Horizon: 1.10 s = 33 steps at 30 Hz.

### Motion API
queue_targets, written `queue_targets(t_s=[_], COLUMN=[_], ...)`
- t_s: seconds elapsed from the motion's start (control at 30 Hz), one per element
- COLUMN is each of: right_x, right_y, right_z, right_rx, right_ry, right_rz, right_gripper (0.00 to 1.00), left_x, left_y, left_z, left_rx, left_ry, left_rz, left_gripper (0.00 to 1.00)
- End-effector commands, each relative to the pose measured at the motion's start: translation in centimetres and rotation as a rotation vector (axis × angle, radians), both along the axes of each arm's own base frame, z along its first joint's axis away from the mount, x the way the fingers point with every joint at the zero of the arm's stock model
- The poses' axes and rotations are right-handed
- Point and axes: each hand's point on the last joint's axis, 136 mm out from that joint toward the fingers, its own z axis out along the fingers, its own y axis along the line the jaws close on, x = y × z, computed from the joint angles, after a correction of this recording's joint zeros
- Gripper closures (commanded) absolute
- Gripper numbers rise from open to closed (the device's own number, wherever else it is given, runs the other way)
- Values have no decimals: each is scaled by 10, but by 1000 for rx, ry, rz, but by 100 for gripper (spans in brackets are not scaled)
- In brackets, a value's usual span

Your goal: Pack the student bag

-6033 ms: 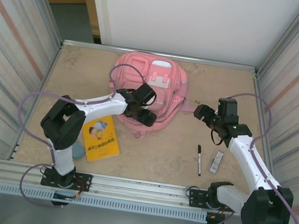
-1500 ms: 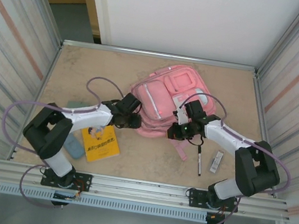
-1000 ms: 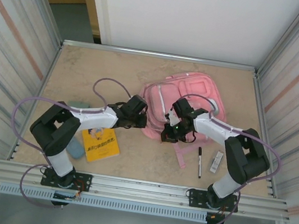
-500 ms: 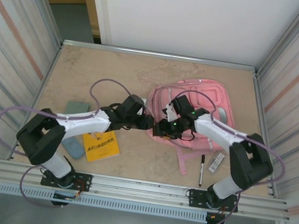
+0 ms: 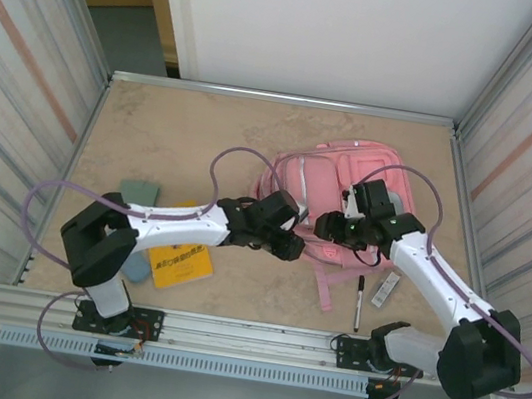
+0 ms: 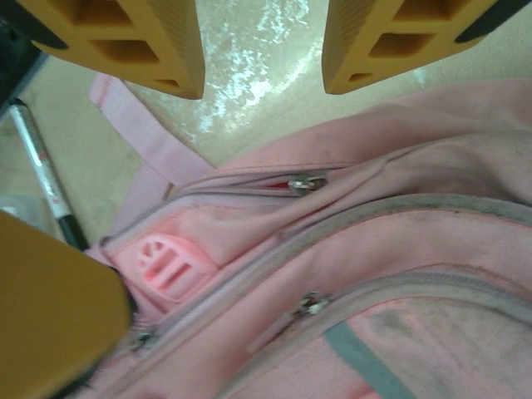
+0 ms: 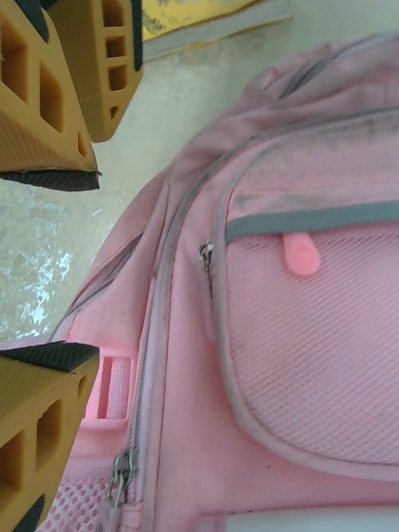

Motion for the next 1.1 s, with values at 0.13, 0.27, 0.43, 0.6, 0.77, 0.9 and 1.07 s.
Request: queue_targets(t_s=[0.13,0.27,0.43,0.6,0.77,0.9,1.07], right_x=[-22,-7,17,24,13,-2,17], right_y=[20,45,57,62,67,67,54], right_z=[-26,-27,-27,-54,-68,-57,-59], right_rx=[-208,-317,-505,-576,-575,-513,-599], right_ry=[-39,-172,-280,-219,-175,-129,-183], right_rz=[252,408,530,595,647,668,623], right_gripper=[47,49,49,49,51,48,50], left_x=[15,6,-6,-14,-13,-15,-14], left_y=[25,52,105,120,117,114,115], left_z=[1,5,18,38,45,45,41], left_rx=[70,9,-37,-151,-218,-226,-211], left_ry=[1,86,143,122,86,92,93], left_rz=[98,140,241,247,236,222,220], left_gripper=[61,62,61,57,55,53,53])
